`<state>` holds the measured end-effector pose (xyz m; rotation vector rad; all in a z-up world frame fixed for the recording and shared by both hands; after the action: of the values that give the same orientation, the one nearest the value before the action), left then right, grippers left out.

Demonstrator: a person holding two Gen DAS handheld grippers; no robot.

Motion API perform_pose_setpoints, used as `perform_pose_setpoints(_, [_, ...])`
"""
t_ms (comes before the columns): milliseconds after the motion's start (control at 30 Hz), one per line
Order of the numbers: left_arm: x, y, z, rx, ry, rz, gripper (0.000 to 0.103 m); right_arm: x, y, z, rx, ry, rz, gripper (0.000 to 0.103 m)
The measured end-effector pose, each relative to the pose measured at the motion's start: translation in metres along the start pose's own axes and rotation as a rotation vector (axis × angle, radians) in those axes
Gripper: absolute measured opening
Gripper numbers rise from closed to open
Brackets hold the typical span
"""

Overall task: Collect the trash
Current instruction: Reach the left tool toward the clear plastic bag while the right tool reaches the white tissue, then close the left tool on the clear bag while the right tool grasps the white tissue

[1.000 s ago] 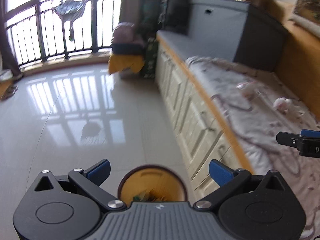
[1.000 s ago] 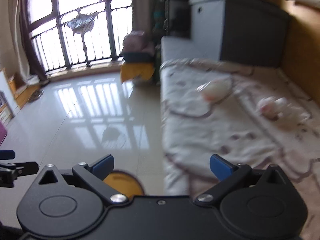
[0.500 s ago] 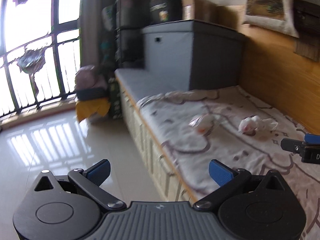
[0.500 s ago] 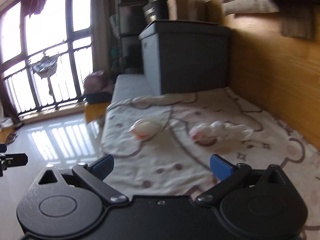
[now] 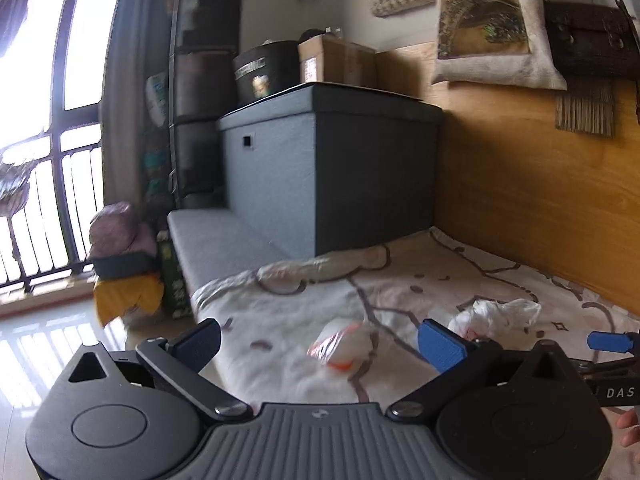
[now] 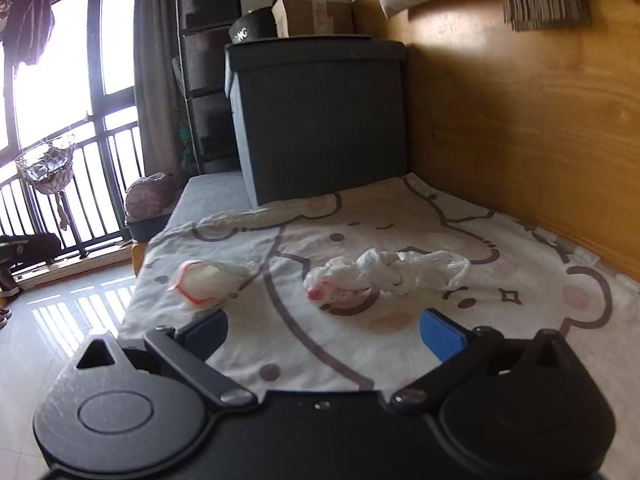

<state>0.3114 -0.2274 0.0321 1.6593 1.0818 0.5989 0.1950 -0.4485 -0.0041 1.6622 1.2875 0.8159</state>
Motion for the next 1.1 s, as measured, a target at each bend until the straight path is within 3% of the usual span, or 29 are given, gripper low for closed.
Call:
perform_pose_setpoints(233, [0.000,-0.016,0.068,0.020,0.012,0.092,0.103,-0.014,0.004,0.056,0.033,0.026,-0.014,0.103])
perform_pose_setpoints(433, [0.022,-0.033,0.108,0.064,0.006,0.032,0.102,-0.030,0.006,0.094,0.016,0.018,-0.070,0.103])
perform_pose_setpoints(700, [0.033,-0.042,0.134,0.060,-0.055,0.008,0.081,-0.016,0.012,0.132,0.018,0.067,-0.204,0.103])
perform_pose_setpoints(800, [0.028,-0.043,0.141,0.062,-0.086,0.029,0.076,-0.010,0.019,0.145,0.035,0.052,-0.222,0.103])
perform_pose_setpoints(1100, [0.013,-0.054,0.163,0.111,-0.094,0.083,0.048,-0.005,0.012,0.171,0.069,0.002,-0.233,0.103])
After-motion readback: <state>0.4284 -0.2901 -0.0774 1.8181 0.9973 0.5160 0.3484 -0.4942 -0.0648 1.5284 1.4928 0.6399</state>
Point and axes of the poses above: each gripper's, at about its wrist camera, not at the fingertips, and z roughly the way its jaws point, x to its left, y to its top, the point moved 4 cm from there along z, roughly the way its jaws point, and after that the axes turned 9 degrees about -z, right-handed, at the moved point
